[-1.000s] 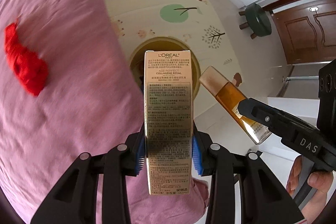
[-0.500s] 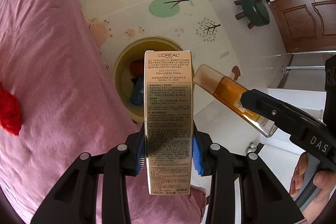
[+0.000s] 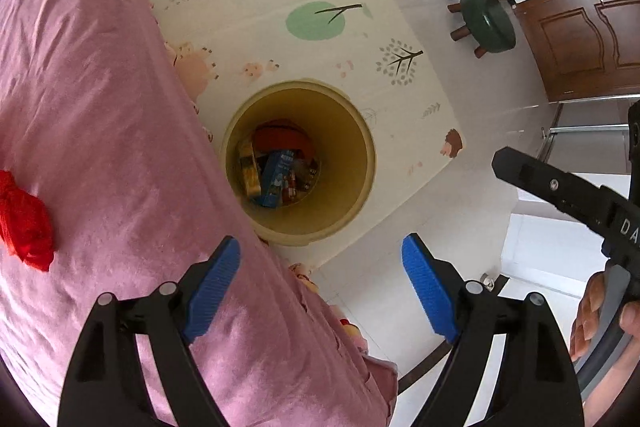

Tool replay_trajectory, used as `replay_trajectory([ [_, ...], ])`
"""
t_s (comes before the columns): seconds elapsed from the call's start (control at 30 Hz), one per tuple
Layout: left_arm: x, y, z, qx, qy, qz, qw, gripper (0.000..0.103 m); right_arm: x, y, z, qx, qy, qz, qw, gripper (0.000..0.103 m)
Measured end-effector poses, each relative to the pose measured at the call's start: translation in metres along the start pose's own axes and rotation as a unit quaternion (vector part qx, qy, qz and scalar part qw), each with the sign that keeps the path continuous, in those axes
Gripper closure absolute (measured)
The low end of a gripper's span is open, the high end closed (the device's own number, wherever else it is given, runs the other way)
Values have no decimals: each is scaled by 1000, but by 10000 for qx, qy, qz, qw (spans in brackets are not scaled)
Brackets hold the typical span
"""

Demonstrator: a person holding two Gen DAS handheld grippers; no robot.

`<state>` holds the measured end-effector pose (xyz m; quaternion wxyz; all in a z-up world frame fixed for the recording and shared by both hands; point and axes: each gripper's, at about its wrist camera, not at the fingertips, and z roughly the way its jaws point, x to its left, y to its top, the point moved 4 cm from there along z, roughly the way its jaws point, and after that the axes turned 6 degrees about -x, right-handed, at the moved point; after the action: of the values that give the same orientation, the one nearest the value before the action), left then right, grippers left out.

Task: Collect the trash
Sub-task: 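Open both tools to drop the box and bottle into the bin, then move the right tool to the red ribbon and grasp it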

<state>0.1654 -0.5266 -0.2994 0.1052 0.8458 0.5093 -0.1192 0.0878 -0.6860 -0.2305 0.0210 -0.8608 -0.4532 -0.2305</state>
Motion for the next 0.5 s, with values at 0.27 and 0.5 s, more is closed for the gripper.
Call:
replay_trajectory([
  [0.27, 23, -11, -24, -197, 75, -87, 9997, 20, 38, -9, 3, 112, 167, -340, 9992, 69],
  [0.5, 75, -34, -64, -556, 241, -437, 9972, 19, 95, -24, 16, 272, 358, -789, 9959, 67],
])
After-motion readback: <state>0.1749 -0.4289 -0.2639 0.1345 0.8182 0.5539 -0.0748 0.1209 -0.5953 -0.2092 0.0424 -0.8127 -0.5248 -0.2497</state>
